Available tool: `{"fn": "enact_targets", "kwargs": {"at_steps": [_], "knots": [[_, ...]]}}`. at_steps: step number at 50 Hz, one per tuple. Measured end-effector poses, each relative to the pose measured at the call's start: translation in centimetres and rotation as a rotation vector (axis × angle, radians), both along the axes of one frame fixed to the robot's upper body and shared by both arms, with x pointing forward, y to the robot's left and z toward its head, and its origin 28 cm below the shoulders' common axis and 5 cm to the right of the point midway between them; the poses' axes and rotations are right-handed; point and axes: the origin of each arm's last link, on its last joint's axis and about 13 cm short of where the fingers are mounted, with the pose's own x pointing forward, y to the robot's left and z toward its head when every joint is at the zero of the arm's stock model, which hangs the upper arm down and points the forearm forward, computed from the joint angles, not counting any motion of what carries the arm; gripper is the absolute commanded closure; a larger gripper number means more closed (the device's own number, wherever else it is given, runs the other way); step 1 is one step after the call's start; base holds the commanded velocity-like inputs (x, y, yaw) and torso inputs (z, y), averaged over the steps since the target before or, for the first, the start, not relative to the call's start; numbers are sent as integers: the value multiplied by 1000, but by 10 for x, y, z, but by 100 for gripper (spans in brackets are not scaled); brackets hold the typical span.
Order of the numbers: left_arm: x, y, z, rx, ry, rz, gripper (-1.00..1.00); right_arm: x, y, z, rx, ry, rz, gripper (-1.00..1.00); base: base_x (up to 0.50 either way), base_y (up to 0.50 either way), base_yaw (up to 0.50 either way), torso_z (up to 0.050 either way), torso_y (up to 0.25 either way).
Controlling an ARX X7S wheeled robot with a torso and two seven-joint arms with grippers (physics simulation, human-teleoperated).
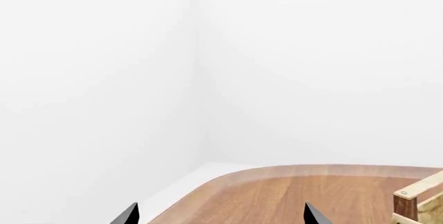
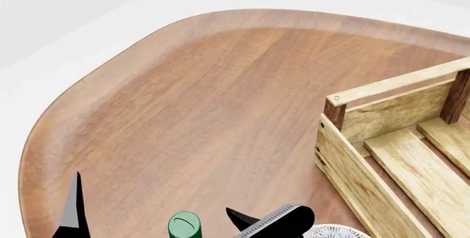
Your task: Pick up the salad dressing and put it in the tray.
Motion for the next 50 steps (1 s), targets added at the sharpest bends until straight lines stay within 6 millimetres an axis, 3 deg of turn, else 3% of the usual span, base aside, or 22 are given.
{"fn": "enact_targets", "kwargs": {"at_steps": [50], "knots": [[0, 4, 0, -15, -2, 6, -100, 26, 15, -26, -131, 31, 29, -100, 0, 0, 0, 0, 0]]}}
